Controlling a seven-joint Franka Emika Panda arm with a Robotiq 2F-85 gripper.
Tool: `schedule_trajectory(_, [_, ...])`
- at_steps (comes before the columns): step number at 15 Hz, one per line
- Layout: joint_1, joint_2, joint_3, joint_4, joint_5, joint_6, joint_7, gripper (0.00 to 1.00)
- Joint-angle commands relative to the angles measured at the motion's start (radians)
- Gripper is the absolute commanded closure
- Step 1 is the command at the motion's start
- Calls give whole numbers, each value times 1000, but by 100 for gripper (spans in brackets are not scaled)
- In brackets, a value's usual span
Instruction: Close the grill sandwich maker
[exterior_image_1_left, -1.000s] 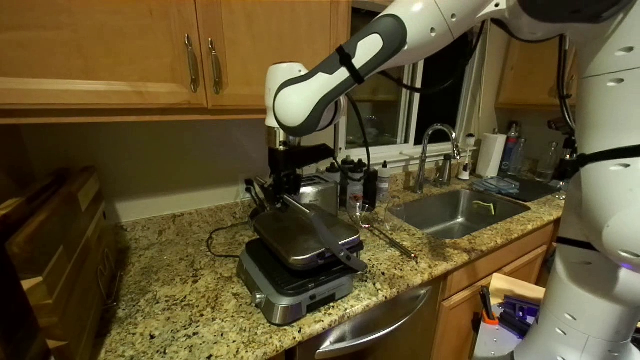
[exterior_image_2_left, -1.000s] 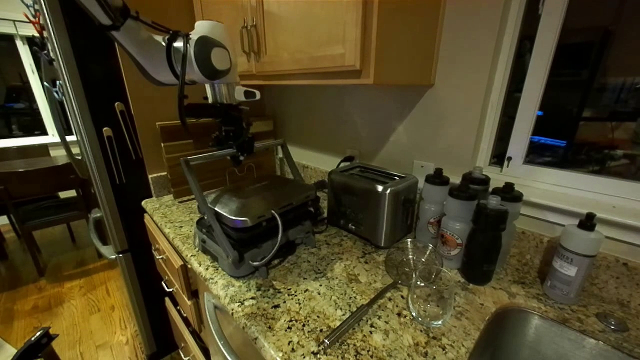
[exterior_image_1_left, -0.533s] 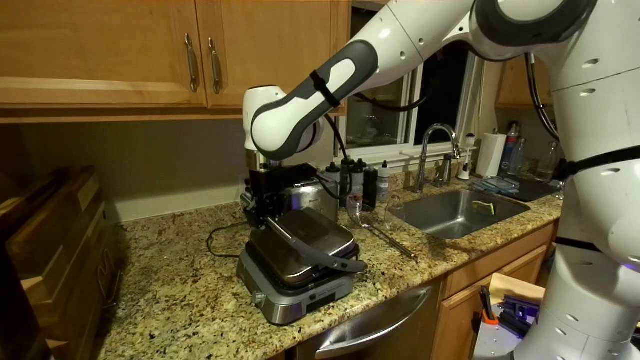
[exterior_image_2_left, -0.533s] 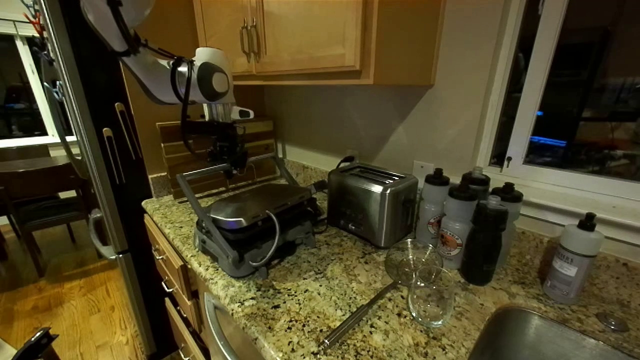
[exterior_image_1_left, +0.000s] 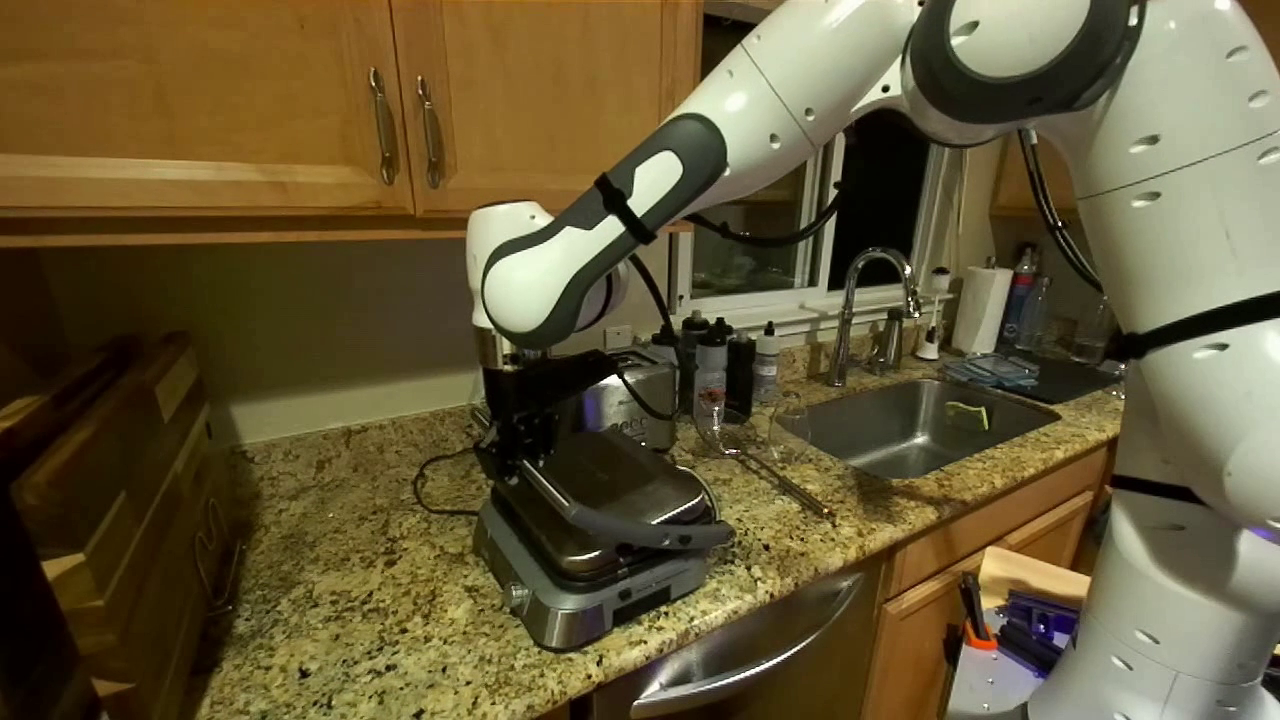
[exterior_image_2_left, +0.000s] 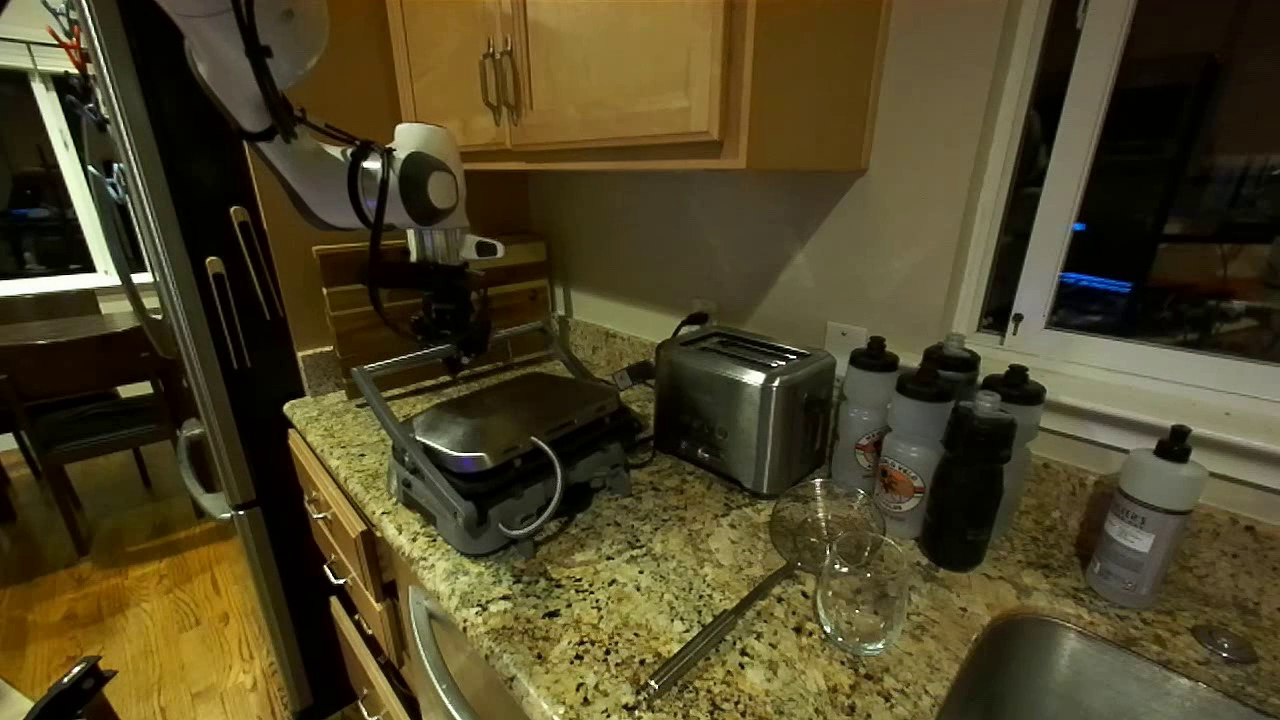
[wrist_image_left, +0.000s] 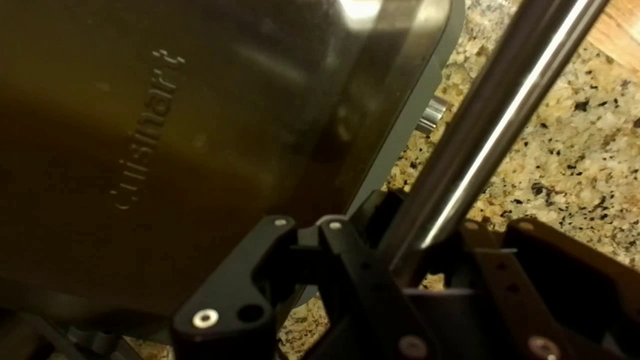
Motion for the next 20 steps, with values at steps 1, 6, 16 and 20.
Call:
schedule_trajectory(1, [17, 7, 7, 72, 10, -4, -35, 95])
schedule_trajectory(6, [9, 11, 9, 72, 28, 40, -37, 95])
schedule_trajectory(16, [-8, 113, -11, 138, 76, 35, -22, 95])
schedule_trajectory(20, [-8, 128, -21, 171, 72, 37, -18, 95])
